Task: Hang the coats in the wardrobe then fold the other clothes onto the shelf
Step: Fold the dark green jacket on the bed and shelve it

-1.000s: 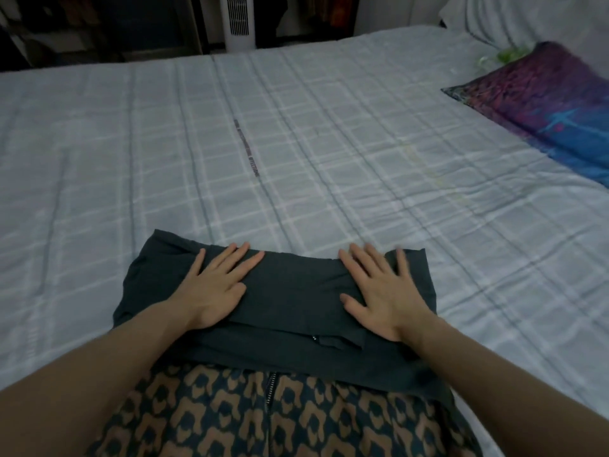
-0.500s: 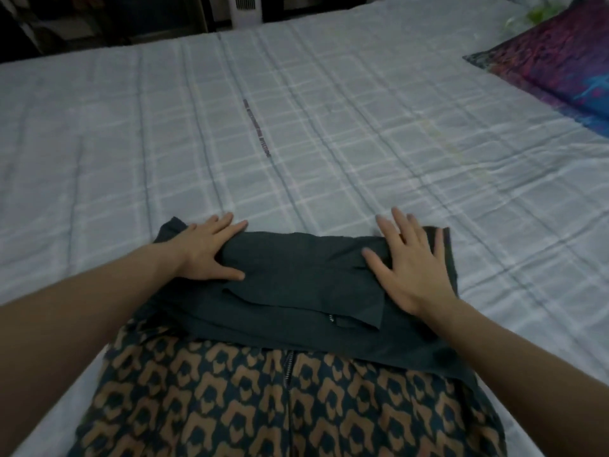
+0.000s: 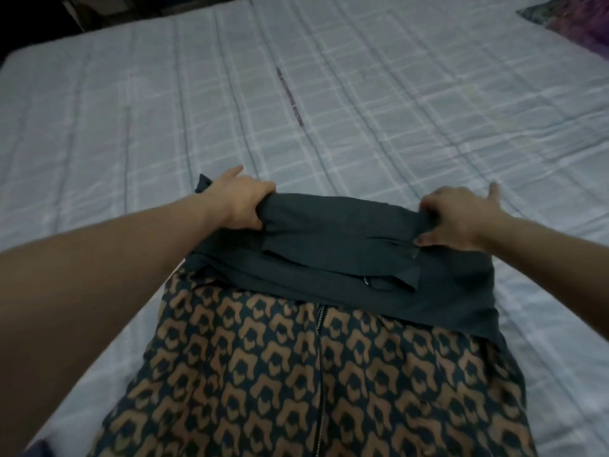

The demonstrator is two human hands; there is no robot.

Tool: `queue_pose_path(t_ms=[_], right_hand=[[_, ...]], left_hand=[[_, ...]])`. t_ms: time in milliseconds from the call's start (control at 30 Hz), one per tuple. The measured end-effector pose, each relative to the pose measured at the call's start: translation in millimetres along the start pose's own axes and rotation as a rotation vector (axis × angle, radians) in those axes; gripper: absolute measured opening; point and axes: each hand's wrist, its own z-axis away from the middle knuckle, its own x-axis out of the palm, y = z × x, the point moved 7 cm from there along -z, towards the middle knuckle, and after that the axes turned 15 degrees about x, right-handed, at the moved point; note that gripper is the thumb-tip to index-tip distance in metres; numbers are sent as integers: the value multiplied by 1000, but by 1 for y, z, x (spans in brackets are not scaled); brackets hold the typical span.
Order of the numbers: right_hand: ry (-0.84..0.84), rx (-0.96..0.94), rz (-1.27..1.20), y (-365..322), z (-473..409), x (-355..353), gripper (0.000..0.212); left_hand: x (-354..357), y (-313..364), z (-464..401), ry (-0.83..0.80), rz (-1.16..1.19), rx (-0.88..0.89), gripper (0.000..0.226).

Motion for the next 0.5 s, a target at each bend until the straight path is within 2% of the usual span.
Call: queue_pose_path(t_ms=[67,167,233,367,500], right_hand=[[28,-68,177,-12,8,-24,31],[-4,-144,152,-22,31,-48,22],[41,-162,142,-22,53,-65,19],[284,-294,116,-19,108,-93,9],[562,-447,72,-13,175,-94,13]], left_hand=[[-23,2,4,13,-47,-43,29],[-34,8,20,-7,-17,-67,21],[-44,8,37,49,14,-89,20],[-66,17,74,136,-42,-58,34],[-79,36,112,183,-176,20,35]])
